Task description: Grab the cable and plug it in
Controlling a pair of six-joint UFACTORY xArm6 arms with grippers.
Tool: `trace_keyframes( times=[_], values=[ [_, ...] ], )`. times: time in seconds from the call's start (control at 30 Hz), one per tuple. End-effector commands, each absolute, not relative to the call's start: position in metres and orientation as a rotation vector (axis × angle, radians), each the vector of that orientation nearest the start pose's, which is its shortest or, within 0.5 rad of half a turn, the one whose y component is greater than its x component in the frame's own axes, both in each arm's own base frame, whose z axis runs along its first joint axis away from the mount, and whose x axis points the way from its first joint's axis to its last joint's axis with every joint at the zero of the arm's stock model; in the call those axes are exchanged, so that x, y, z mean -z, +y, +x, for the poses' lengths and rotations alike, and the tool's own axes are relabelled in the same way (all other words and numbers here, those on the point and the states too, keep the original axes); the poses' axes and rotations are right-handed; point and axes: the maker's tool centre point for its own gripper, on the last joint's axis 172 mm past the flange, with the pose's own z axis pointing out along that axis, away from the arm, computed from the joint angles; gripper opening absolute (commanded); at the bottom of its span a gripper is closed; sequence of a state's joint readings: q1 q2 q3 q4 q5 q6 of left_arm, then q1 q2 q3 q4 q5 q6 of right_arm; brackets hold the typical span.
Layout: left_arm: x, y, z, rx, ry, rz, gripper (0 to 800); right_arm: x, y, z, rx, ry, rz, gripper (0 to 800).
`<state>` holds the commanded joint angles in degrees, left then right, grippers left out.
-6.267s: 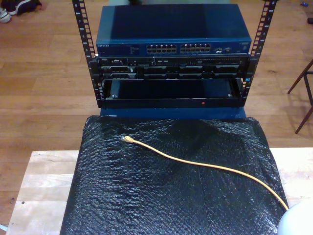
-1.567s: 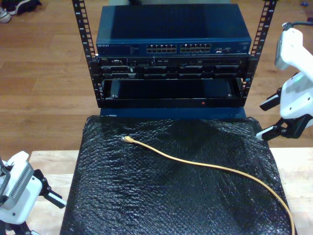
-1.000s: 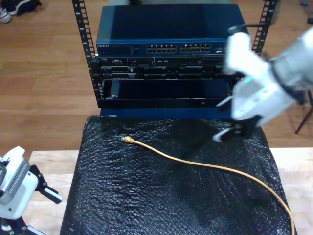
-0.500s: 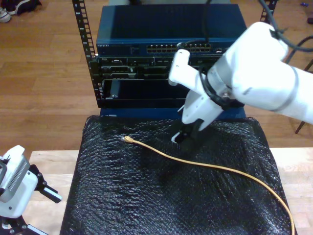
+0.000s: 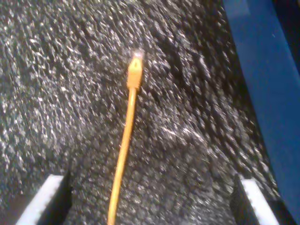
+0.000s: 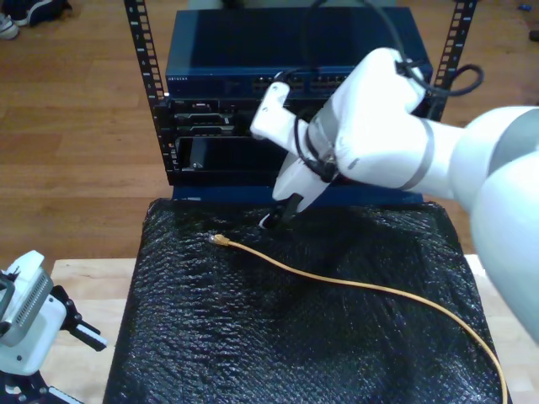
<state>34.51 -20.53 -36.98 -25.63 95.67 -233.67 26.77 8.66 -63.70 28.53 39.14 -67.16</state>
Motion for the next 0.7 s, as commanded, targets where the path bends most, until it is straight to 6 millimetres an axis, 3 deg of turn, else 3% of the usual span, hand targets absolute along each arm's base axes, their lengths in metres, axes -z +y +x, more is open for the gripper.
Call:
trace_keyframes(
  times=[0.13,0.3,0.4,0.57,0.7],
  values=[
    [-0.195,0.010,0.225,-0.408,-1.613,1.770,800,-0.174,0.319,0.488,0.509,-1.744,-2.298,793],
    [-0.191,0.016,0.234,-0.392,-1.585,1.809,800,-0.184,0.335,0.486,0.500,-1.828,-2.340,793],
    [-0.193,0.019,0.240,-0.383,-1.573,1.825,800,-0.191,0.335,0.490,0.490,-1.849,-2.368,793],
    [-0.193,0.022,0.250,-0.369,-1.573,1.838,800,-0.183,0.346,0.485,0.392,-1.846,-2.392,793],
    [-0.190,0.023,0.261,-0.358,-1.584,1.877,800,-0.166,0.352,0.480,0.308,-1.836,-2.414,794]
  ],
)
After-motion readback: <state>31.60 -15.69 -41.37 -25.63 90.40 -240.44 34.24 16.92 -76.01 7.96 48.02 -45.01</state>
